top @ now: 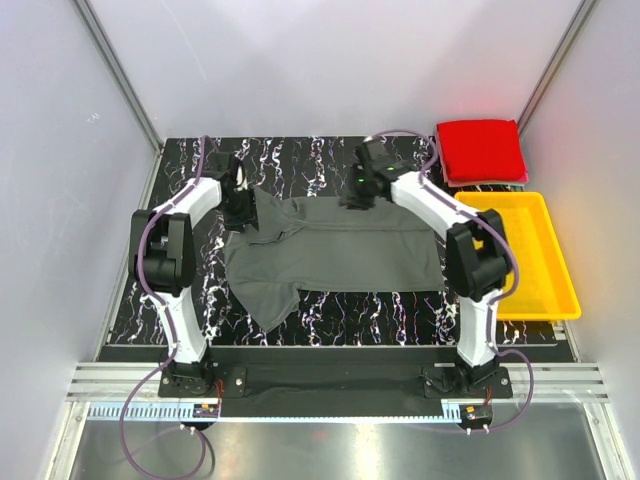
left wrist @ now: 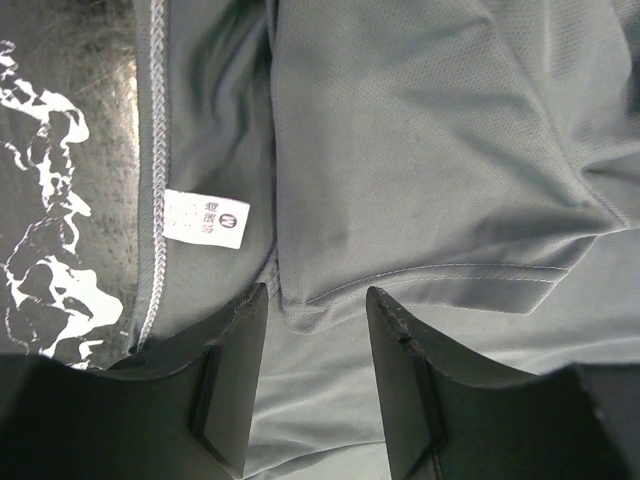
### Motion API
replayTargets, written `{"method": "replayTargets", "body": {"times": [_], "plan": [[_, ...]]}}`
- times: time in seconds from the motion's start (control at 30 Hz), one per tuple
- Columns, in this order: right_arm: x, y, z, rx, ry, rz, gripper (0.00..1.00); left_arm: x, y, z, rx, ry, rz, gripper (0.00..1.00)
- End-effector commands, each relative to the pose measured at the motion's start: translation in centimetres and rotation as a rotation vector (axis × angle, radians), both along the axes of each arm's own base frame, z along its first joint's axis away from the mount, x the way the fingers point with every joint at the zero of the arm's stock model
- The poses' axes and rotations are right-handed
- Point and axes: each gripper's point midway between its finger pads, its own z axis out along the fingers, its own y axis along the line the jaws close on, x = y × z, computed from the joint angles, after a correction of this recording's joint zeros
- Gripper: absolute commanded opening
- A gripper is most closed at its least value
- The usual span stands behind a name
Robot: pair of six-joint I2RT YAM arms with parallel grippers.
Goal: Fold and stack the t-shirts
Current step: Fold the tshirt
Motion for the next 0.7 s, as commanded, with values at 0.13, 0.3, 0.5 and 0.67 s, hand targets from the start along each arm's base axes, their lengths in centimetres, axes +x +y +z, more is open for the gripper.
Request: {"method": "replayTargets", "body": {"times": [0.13,0.3,0.5,0.67], "plan": [[0.3,7.7,0.6,0.028,-0.045,0.13,0.35,0.6,-0.7,-0.5,-0.05,-0.022,-0.024,0.46],[-0.3,9.6,-0.7,0.011,-0.009,0.102,0.36,0.8,-0.6,-0.5,-0.04,-0.022,-0.014,0.38],[-1.4,11.9,-1.9,-0.002,0.015,0.13,0.36,0.7,-0.9,-1.2,-0.058,0.001,-0.011,0.21],[-1.6,12.6,-1.9,-0.001,0.008,0.137,0.37,0.7,-0.4,-0.6,-0.028,-0.006,0.005,0.06]]}}
